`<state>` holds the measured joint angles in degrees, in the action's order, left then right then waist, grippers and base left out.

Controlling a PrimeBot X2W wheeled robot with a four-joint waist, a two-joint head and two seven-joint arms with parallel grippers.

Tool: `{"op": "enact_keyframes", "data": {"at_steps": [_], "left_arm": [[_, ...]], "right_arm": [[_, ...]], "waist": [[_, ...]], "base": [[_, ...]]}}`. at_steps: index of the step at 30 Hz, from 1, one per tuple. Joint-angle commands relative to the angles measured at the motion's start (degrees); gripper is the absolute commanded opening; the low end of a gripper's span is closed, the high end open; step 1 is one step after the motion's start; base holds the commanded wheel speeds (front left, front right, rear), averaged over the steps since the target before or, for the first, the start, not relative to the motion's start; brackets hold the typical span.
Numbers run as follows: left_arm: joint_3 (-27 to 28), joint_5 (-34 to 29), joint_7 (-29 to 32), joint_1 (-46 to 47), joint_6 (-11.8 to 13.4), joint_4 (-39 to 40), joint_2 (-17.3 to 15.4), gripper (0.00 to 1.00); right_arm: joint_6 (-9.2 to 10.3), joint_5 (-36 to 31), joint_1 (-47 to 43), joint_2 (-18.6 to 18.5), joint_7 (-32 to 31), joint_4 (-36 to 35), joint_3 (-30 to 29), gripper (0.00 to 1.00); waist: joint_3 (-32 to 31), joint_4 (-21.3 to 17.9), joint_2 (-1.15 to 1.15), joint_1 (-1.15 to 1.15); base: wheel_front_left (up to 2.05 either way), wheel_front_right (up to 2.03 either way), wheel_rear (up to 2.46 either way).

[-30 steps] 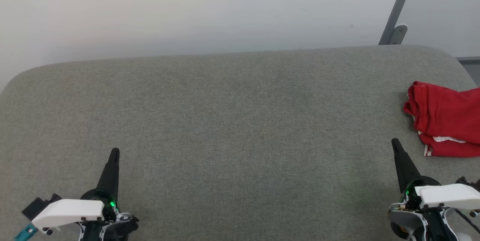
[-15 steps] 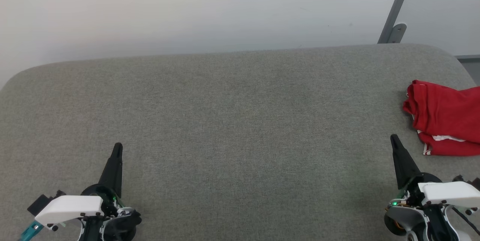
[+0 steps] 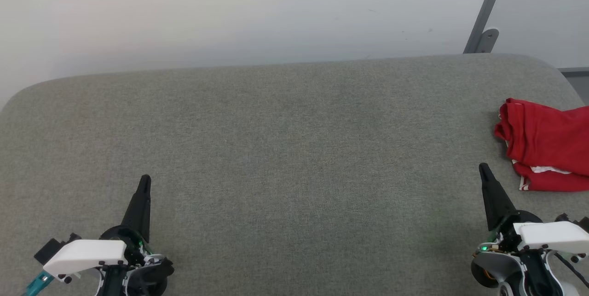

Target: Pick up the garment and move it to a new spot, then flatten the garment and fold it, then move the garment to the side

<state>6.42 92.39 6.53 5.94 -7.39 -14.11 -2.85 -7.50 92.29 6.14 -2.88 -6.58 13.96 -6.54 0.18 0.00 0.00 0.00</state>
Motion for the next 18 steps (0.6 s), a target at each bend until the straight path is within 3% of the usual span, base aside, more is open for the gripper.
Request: {"op": "enact_keyframes", "data": {"at_steps": [1,18], "left_arm": [[0.16,0.12,0.13,0.71,-0.18,0.01,-0.01,0.00],[0.18,0.08,0.15,0.72,-0.18,0.02,0.01,0.00]], "right_arm": [[0.02,0.21,0.28,0.09,-0.08,0.16,-0.04,0.00],[0.02,0.22,0.27,0.09,-0.08,0.16,-0.02,0.00]], "waist": [[0.00,0.00,0.00,0.00],[0.00,0.00,0.00,0.00]], "base": [[0.00,0.00,0.00],[0.00,0.00,0.00]]}}
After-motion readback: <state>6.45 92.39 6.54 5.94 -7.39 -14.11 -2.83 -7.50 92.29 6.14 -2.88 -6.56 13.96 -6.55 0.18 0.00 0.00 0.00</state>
